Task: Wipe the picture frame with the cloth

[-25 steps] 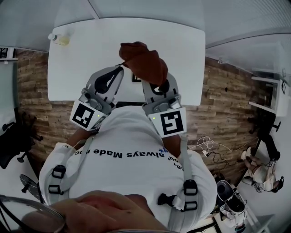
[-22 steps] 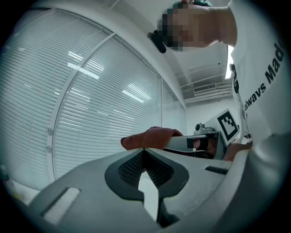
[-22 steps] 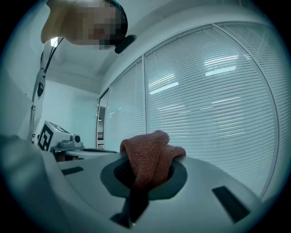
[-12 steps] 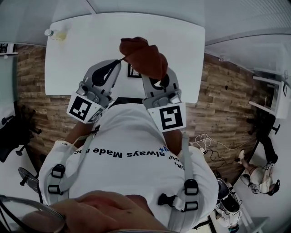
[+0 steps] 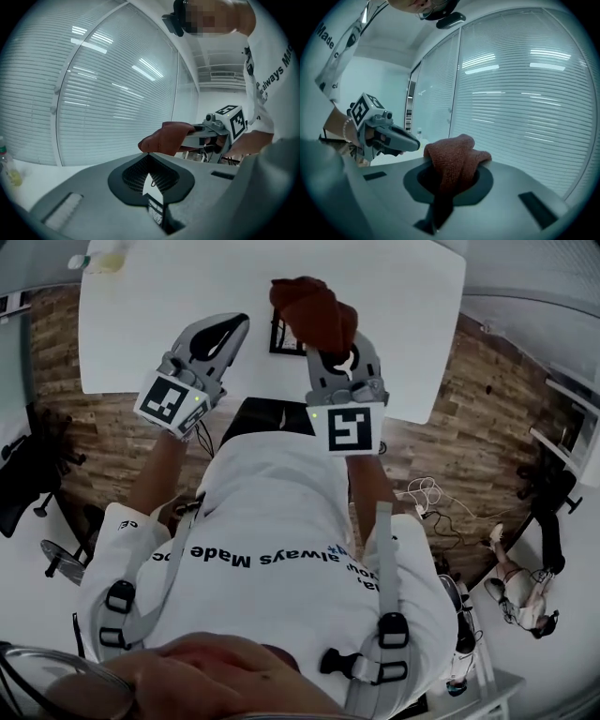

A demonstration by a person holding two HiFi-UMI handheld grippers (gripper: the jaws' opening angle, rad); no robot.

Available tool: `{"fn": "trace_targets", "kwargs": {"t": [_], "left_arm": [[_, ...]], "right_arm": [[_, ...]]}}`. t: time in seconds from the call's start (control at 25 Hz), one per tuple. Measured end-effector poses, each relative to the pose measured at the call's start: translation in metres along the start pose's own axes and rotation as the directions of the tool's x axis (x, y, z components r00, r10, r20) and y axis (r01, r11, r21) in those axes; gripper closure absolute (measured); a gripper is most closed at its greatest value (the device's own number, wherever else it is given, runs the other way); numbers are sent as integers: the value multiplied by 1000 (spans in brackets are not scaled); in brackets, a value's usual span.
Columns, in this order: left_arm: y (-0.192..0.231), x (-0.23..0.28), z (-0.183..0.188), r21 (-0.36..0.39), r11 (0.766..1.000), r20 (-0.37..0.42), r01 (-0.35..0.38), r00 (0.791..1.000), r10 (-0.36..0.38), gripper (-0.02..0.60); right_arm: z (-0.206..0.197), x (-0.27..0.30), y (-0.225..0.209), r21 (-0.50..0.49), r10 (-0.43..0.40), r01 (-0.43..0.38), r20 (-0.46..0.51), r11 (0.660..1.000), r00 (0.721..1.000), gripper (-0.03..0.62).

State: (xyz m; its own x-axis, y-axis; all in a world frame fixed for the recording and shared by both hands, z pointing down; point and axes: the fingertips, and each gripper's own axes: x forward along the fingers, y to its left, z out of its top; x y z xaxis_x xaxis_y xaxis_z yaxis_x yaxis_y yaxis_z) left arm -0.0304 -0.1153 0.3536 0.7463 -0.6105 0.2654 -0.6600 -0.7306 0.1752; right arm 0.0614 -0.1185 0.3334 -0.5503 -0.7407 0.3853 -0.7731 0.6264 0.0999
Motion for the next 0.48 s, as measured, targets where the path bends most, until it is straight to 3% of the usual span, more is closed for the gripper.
{"fn": "trace_targets", "kwargs": {"t": [0.2, 0.48], "left_arm": [[15, 24, -66, 1, 1000, -106, 25, 994, -25, 578], [32, 55, -150, -3, 998, -214, 56, 975, -55, 578]], "right_arm": [[-66, 45, 23, -113, 33, -41, -68, 993, 997, 572], [-157, 94, 54, -278, 46, -99, -191, 955, 981, 574]]}}
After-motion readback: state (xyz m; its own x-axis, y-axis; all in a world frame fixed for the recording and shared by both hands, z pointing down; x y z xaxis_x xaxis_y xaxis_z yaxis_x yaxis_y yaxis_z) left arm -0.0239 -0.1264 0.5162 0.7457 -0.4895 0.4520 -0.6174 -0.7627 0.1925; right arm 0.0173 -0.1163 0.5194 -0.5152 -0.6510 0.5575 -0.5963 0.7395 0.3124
